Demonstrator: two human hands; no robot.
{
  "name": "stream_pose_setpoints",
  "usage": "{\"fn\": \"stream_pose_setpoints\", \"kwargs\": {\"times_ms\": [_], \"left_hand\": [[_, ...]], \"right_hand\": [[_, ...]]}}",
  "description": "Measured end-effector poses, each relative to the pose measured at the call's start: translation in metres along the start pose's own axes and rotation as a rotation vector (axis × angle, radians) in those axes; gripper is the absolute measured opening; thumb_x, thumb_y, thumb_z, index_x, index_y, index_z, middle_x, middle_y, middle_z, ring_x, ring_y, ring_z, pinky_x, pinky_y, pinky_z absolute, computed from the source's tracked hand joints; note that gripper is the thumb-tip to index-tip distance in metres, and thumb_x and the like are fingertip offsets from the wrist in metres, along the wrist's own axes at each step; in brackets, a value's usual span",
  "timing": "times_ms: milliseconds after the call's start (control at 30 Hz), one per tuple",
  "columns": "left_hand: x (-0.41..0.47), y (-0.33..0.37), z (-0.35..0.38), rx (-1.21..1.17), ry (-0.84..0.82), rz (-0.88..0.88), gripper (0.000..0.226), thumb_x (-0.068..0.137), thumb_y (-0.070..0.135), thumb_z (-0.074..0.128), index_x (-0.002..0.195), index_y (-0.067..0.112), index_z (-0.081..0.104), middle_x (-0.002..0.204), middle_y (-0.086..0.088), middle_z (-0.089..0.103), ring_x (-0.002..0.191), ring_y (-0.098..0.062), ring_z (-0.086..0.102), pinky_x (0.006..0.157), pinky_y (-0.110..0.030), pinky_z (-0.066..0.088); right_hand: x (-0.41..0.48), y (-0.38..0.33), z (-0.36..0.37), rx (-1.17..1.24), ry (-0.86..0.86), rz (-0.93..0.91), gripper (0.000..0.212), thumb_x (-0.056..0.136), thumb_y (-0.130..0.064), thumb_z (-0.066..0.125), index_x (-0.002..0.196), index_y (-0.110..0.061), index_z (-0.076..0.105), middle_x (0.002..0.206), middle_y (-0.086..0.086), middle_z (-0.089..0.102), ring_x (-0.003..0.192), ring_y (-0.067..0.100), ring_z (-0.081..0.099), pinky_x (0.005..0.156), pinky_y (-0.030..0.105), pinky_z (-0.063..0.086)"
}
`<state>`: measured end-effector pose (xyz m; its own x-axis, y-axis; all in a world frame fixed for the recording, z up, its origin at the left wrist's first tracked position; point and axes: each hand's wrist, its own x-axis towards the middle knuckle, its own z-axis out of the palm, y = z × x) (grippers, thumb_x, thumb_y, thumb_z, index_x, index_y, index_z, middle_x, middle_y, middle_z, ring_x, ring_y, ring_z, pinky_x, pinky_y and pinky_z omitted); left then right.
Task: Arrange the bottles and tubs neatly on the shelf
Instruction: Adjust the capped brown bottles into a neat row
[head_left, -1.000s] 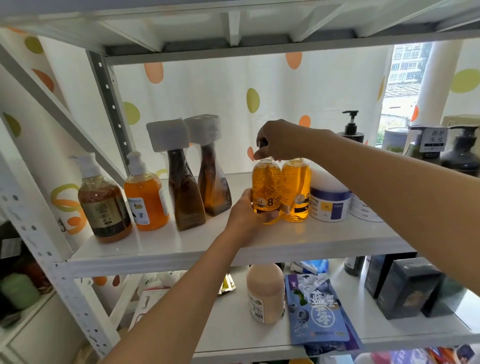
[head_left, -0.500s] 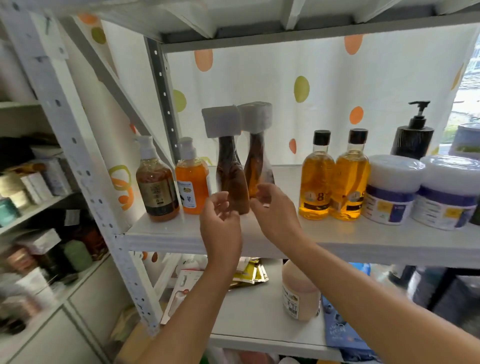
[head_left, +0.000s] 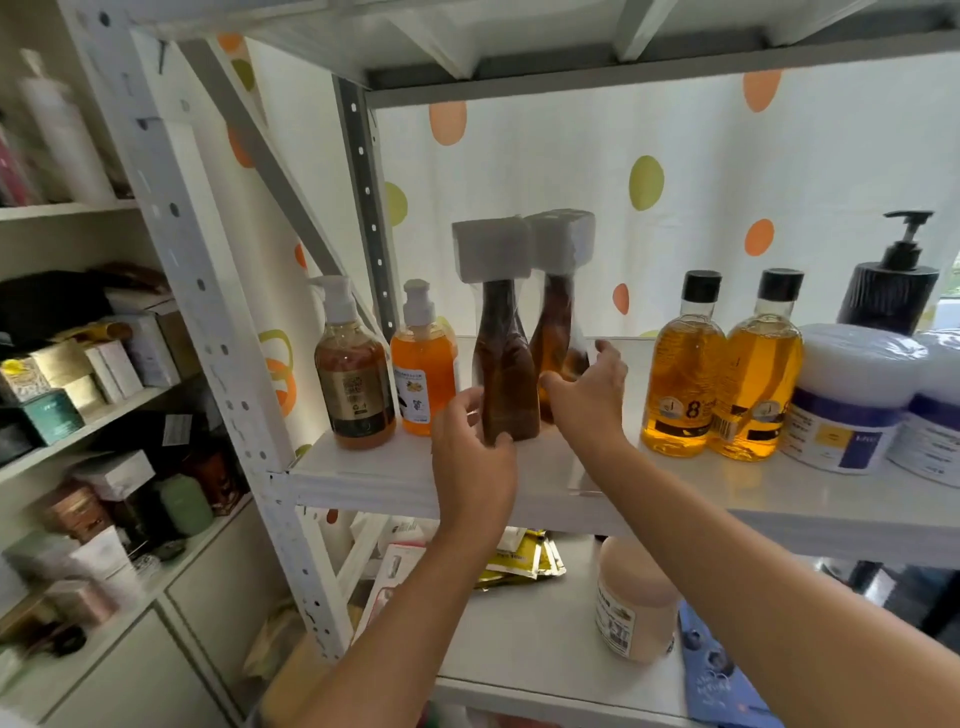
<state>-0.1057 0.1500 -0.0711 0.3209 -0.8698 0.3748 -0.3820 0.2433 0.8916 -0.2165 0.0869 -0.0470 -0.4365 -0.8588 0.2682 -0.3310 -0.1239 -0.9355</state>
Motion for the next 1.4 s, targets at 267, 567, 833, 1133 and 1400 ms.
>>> {"fn": "stream_pose_setpoints", "kwargs": {"times_ms": [267,567,833,1133,1400], "left_hand": [[-0.002,0.004,0.015,-0.065,-0.230,0.183,0.043,0.094,0.004,0.053,0.129,0.029,0.057,0.126,0.011,0.061,0.117,-0.003,0.056,0.101,-0.024,0.048],[-0.002,0.014,0.025,-0.031,-0.176,0.200,0.042,0.098,0.010,0.050,0.137,0.027,0.050,0.135,0.008,0.057,0.124,-0.008,0.054,0.104,-0.029,0.046],[0.042,0.085,0.039,0.091,-0.227,0.170,0.050,0.100,0.023,0.050,0.148,0.019,0.034,0.146,-0.001,0.047,0.136,-0.022,0.043,0.109,-0.038,0.036],[0.063,0.099,0.051,0.172,-0.360,0.106,0.044,0.094,0.029,0.062,0.133,0.012,0.049,0.128,-0.005,0.061,0.118,-0.025,0.058,0.090,-0.029,0.044],[0.065,0.099,0.051,0.093,-0.508,0.077,0.041,0.096,0.021,0.058,0.135,0.011,0.050,0.131,-0.004,0.060,0.123,-0.027,0.055,0.106,-0.046,0.043]], "right_hand": [[0.008,0.005,-0.002,-0.217,-0.043,0.010,0.061,0.076,-0.034,0.079,0.122,-0.015,0.044,0.112,0.006,0.051,0.104,0.025,0.056,0.079,0.030,0.050],[-0.038,0.011,-0.013,-0.221,0.058,-0.019,0.069,0.085,-0.045,0.070,0.138,-0.018,0.036,0.131,0.007,0.047,0.119,0.023,0.050,0.084,0.024,0.040],[-0.059,0.019,-0.046,-0.145,-0.082,-0.046,0.044,0.089,-0.007,0.055,0.132,-0.017,0.051,0.117,0.002,0.058,0.099,0.017,0.056,0.080,0.025,0.045],[-0.080,0.036,-0.078,-0.438,-0.227,-0.241,0.035,0.097,-0.008,0.048,0.126,-0.017,0.065,0.121,0.003,0.067,0.108,0.019,0.060,0.095,0.029,0.050],[-0.080,0.037,-0.081,-0.557,-0.242,-0.321,0.033,0.099,-0.014,0.047,0.125,-0.020,0.065,0.122,-0.001,0.067,0.108,0.018,0.059,0.092,0.026,0.046]]}}
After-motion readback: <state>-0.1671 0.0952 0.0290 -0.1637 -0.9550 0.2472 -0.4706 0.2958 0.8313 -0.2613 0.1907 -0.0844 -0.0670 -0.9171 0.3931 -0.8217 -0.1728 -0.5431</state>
